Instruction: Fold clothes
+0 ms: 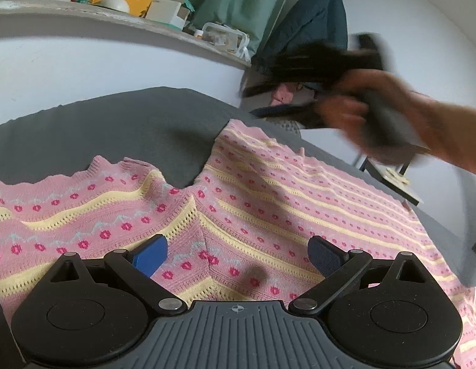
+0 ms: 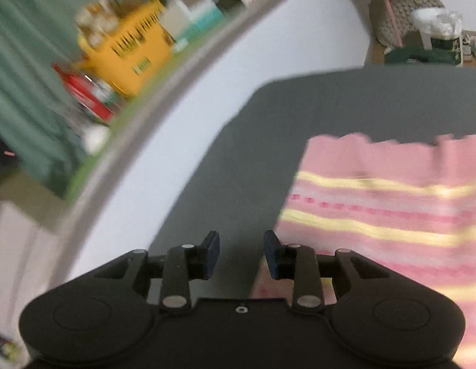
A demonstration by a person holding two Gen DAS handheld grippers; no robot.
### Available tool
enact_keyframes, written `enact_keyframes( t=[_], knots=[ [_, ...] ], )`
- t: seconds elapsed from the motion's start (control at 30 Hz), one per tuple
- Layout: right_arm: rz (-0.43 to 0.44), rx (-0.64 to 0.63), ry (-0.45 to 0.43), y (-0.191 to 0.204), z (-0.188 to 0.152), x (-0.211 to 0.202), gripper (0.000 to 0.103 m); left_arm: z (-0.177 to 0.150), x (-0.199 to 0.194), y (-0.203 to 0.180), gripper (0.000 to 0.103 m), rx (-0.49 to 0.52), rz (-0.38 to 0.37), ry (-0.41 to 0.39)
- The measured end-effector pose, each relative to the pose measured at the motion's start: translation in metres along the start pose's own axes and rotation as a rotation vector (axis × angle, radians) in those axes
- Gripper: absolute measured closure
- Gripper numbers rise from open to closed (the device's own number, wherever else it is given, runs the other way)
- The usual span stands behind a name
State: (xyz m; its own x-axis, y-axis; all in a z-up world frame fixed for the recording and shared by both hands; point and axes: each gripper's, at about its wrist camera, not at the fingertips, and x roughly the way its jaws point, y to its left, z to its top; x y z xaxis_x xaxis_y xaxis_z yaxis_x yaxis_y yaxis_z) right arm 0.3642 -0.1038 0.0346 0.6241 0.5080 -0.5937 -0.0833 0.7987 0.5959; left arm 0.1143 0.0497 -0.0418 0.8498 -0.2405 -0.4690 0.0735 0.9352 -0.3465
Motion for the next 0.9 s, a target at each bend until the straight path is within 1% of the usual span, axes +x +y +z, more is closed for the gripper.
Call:
enact_keyframes(
  t=[0.03, 0.1, 0.17, 0.2, 0.3, 0.33, 0.43, 0.47, 0.5, 0.57, 0.63, 0.67, 0.73, 0.8, 0.9],
  knots=[
    [0.007, -0.001, -0.016, -0.01, -0.006, -0.028, 0.069, 0.001, 0.0, 0.0, 0.005, 0.006, -0.003, 0.0],
    [-0.017, 0.004, -0.057, -0.034, -0.021, -0.089, 0.068, 0.003, -0.004, -0.002, 0.005, 0.013, -0.016, -0.004],
    [-0.061, 0.025, -0.101, -0.06, -0.038, -0.152, 0.068, 0.006, -0.008, -0.003, 0.005, 0.018, -0.026, -0.013],
    [-0.098, 0.044, -0.132, -0.073, -0.051, -0.187, 0.067, 0.007, -0.01, -0.004, 0.005, 0.013, -0.038, -0.017],
    [-0.241, 0.098, -0.226, -0.106, -0.093, -0.288, 0.06, 0.009, -0.014, -0.012, 0.005, 0.005, -0.078, -0.013],
    [-0.297, 0.114, -0.249, -0.116, -0.106, -0.318, 0.059, 0.009, -0.016, -0.016, 0.005, 0.008, -0.094, -0.01],
    [-0.472, 0.181, -0.297, -0.15, -0.152, -0.388, 0.059, 0.008, -0.024, -0.038, 0.005, 0.081, -0.148, -0.007],
    [-0.53, 0.207, -0.309, -0.161, -0.168, -0.408, 0.059, 0.006, -0.027, -0.047, 0.005, 0.129, -0.17, -0.008],
    [-0.571, 0.242, -0.309, -0.171, -0.181, -0.419, 0.059, 0.004, -0.03, -0.057, 0.005, 0.174, -0.191, -0.005],
    [-0.648, 0.314, -0.308, -0.191, -0.207, -0.439, 0.059, 0.001, -0.034, -0.074, 0.005, 0.238, -0.229, 0.029],
    [-0.668, 0.408, -0.297, -0.216, -0.232, -0.447, 0.06, -0.003, -0.038, -0.091, 0.005, 0.302, -0.267, 0.062],
    [-0.662, 0.452, -0.306, -0.227, -0.241, -0.448, 0.06, -0.004, -0.041, -0.099, 0.005, 0.326, -0.286, 0.078],
    [-0.666, 0.54, -0.351, -0.245, -0.256, -0.45, 0.062, -0.008, -0.048, -0.109, 0.005, 0.311, -0.319, 0.104],
    [-0.662, 0.633, -0.405, -0.261, -0.268, -0.455, 0.062, -0.01, -0.059, -0.121, 0.005, 0.289, -0.325, 0.116],
    [-0.683, 0.674, -0.47, -0.267, -0.272, -0.46, 0.062, -0.013, -0.074, -0.14, 0.005, 0.296, -0.307, 0.125]
  ],
)
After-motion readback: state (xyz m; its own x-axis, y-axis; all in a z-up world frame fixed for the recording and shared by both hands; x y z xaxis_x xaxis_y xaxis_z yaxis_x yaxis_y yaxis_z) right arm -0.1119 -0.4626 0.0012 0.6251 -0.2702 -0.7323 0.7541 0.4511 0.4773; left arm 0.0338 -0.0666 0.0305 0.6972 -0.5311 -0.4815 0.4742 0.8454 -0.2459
